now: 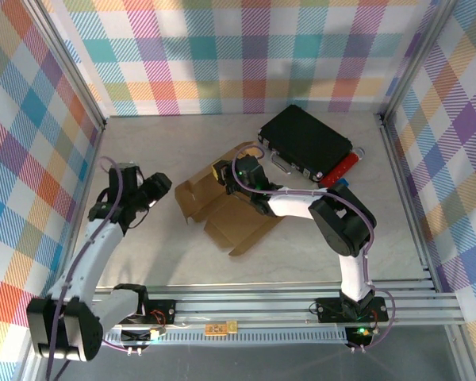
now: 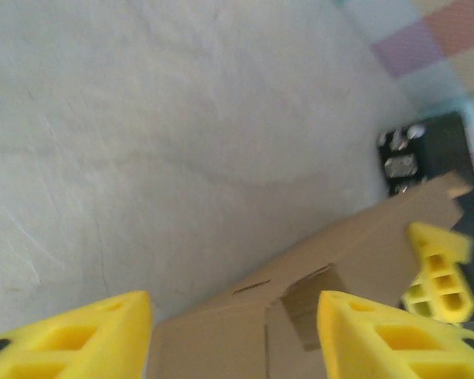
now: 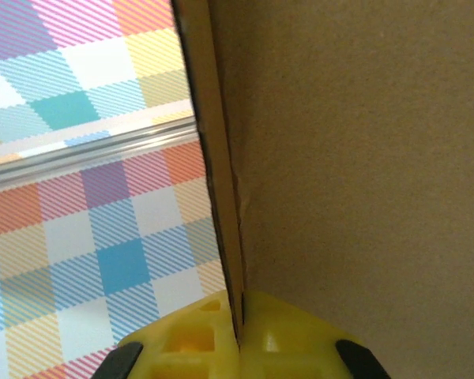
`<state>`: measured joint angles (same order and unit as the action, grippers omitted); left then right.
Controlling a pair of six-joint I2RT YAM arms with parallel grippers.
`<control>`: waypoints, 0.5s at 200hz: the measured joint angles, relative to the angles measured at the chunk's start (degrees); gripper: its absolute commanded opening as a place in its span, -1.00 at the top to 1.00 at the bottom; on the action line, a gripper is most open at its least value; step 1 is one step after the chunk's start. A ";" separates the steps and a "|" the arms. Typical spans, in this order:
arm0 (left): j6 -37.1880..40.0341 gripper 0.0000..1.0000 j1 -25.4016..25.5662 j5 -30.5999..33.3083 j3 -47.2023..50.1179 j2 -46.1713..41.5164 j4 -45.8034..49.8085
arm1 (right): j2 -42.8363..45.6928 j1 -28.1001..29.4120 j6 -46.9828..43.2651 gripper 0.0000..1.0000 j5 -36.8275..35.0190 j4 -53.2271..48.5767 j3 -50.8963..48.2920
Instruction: Fold the paper box
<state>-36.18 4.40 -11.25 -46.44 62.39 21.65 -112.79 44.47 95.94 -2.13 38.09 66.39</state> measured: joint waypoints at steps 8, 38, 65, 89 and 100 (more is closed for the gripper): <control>1.03 0.02 0.00 -1.14 0.37 1.99 0.00 | 0.00 0.02 -0.66 1.00 0.48 1.01 -0.63; 4.90 0.07 0.00 -1.57 1.29 3.63 1.55 | 0.00 -0.44 -2.86 1.00 3.17 3.82 -2.05; 7.78 0.18 0.00 -0.22 1.31 2.82 1.51 | -0.42 -1.55 -4.74 1.00 7.56 6.99 -1.86; 11.37 0.24 0.00 -0.09 3.30 1.36 -1.29 | -2.82 -3.32 -5.66 1.00 13.14 8.57 0.66; 13.64 0.25 0.00 -0.24 5.18 0.22 -2.99 | -4.24 -4.11 -6.27 1.00 15.76 8.52 2.32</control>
<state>-22.55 4.40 -11.49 -41.25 62.61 18.65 -117.03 40.36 89.67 13.63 46.61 68.71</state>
